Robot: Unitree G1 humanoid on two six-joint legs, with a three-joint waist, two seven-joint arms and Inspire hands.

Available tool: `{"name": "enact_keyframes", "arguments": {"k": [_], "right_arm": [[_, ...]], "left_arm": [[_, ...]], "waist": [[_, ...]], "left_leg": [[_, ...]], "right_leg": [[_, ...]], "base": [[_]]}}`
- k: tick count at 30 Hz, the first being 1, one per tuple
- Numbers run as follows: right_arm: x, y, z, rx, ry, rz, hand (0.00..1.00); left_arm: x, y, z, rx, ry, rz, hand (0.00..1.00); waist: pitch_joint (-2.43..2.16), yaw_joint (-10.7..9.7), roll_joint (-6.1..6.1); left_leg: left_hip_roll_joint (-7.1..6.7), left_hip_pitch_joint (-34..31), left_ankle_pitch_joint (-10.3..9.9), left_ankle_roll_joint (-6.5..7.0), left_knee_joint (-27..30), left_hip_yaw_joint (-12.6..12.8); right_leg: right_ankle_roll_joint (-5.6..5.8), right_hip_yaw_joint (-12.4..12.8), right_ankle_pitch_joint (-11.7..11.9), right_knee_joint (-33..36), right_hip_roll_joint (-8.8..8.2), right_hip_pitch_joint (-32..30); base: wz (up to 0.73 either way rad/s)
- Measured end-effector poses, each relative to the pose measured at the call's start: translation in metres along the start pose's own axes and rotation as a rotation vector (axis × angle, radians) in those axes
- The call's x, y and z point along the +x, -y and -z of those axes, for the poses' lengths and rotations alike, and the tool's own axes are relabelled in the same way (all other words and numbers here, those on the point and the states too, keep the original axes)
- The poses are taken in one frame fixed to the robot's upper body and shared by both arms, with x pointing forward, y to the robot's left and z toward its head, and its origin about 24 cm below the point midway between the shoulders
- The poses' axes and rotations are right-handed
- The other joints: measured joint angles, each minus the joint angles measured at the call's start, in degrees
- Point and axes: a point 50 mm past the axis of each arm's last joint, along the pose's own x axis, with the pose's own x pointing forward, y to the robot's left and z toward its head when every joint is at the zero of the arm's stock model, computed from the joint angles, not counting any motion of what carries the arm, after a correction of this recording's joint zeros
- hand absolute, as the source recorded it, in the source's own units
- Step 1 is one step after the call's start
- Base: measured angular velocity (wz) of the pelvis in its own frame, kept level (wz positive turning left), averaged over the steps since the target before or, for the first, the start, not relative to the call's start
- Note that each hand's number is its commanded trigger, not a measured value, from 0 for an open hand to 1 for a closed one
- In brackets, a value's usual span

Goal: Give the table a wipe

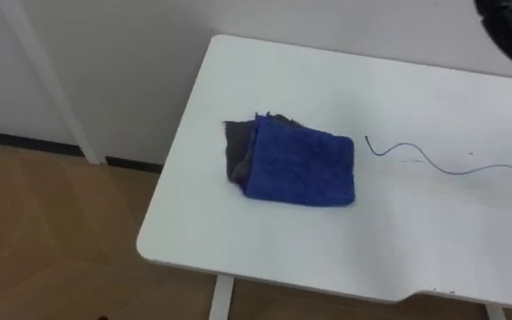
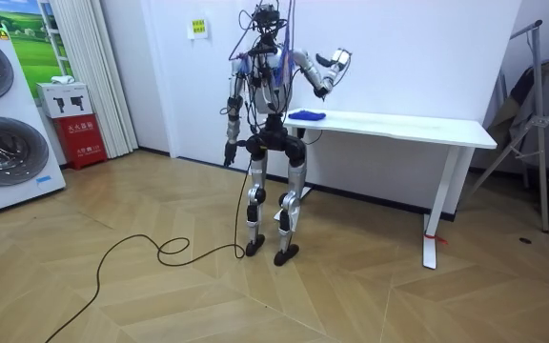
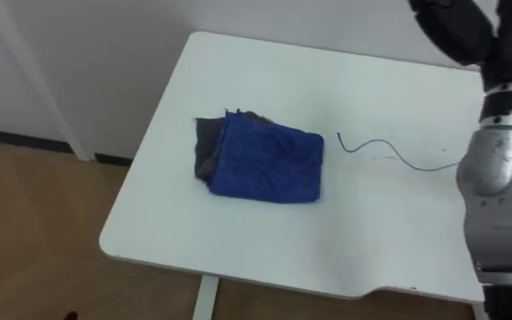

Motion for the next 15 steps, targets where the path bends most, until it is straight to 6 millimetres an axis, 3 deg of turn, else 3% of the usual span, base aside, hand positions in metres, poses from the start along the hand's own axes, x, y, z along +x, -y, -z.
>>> {"name": "enact_keyframes", "arguments": {"k": [6,12,14,15], "right_arm": [[-0.015,-0.039,-0.026,-0.063,0.098,-0.165,0.00],[-0.030,-0.066,-0.038,-0.199,0.201,-0.308,0.00],[-0.037,-0.078,-0.036,-0.215,0.212,-0.365,0.00],[-0.042,-0.086,-0.036,-0.217,0.218,-0.411,0.00]], "left_arm": [[0.002,0.007,-0.021,0.056,0.061,0.047,0.00],[0.004,0.005,-0.032,0.059,0.087,0.056,0.00],[0.005,0.004,-0.036,0.061,0.097,0.052,0.00],[0.005,0.001,-0.038,0.066,0.109,0.044,0.00]], "waist": [[0.19,1.39,0.02],[0.15,3.04,0.04],[0.11,3.60,0.32],[0.23,4.40,1.34]], "left_leg": [[-0.09,-0.64,0.14,-0.02,0.03,-2.09],[-0.07,-0.84,0.15,-0.03,0.05,-3.61],[0.79,0.28,0.28,-0.01,-0.18,-7.50],[2.22,1.03,0.33,-0.04,-0.68,-13.10]], "right_leg": [[0.01,-0.90,0.02,-0.73,0.07,0.25],[0.01,-0.85,0.02,-0.58,0.27,-0.09],[-0.07,-1.07,-0.09,2.25,0.60,-1.04],[-0.82,-0.51,-0.93,4.16,2.13,-4.01]], "base": [[0.18],[0.00],[-0.21],[-0.66]]}}
